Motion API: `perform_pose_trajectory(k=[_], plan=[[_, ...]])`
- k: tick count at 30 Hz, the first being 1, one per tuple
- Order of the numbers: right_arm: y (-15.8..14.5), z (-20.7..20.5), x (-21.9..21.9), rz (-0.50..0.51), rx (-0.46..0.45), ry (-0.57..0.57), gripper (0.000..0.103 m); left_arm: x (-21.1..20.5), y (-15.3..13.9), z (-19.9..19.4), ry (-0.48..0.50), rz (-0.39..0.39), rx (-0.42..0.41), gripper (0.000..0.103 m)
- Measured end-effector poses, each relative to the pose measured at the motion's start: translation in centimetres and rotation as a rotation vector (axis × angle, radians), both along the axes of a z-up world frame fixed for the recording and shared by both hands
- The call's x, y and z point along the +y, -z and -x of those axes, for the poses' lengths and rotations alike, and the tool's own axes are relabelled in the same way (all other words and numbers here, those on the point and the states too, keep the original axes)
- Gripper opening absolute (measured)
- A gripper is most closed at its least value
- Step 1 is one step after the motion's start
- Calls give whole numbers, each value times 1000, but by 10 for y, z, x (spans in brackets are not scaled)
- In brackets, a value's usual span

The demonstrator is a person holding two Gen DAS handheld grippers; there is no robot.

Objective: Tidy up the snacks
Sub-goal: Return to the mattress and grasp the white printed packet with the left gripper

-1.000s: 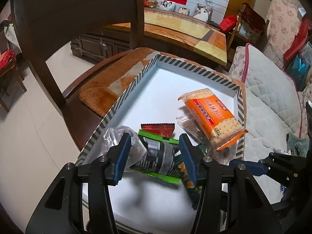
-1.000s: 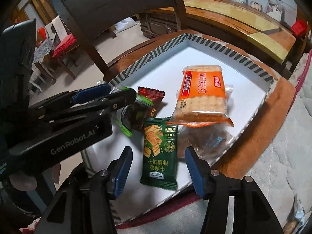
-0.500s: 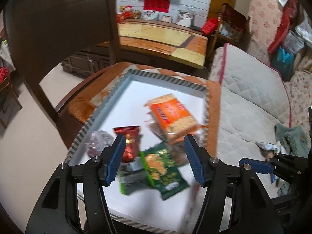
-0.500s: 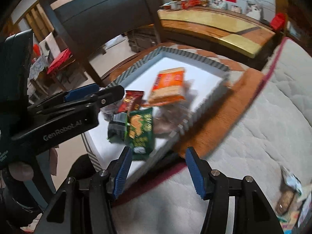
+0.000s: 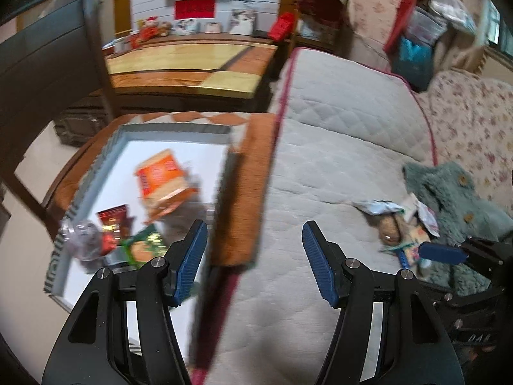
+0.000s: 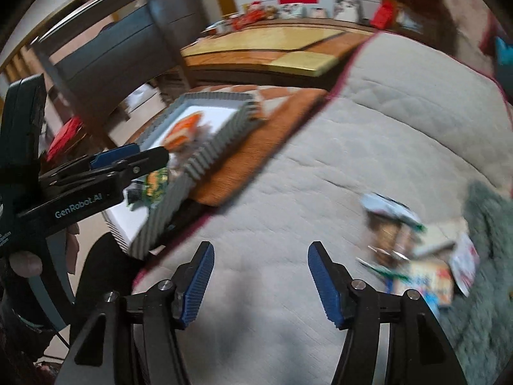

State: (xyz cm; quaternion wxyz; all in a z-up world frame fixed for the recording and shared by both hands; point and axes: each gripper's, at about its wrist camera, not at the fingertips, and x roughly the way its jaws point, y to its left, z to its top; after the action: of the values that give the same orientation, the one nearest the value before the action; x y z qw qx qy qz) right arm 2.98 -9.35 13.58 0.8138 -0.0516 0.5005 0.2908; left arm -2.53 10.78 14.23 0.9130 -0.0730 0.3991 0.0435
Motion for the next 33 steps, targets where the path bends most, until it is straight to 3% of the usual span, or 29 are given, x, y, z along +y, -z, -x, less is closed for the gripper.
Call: perform_pose_trajectory(k=[8, 18, 21, 24, 27, 29, 31, 33], plan=[[6, -4, -81, 2, 10, 157, 63, -54, 9, -19, 103, 30, 50, 62], [38, -24, -99, 9, 70, 196, 64, -90, 32, -52, 177, 39, 121, 62], [38, -46, -96, 23, 49, 201, 64, -91, 38, -56, 175, 49, 133, 62], [37, -78, -94, -30, 56, 207, 65, -85, 44, -55, 162, 33, 144, 62], [53, -116, -86, -75, 122, 211, 67, -72, 47, -52, 133, 28, 146, 62], [70, -135, -78, -51, 170, 219, 67, -59, 48, -49, 108, 29, 148, 62], [83, -145, -70, -35, 204, 237, 67, -48, 48, -46, 89, 30, 147, 62], [87, -145, -61, -87, 226, 227, 67, -32, 49, -42, 58, 26, 141, 62]])
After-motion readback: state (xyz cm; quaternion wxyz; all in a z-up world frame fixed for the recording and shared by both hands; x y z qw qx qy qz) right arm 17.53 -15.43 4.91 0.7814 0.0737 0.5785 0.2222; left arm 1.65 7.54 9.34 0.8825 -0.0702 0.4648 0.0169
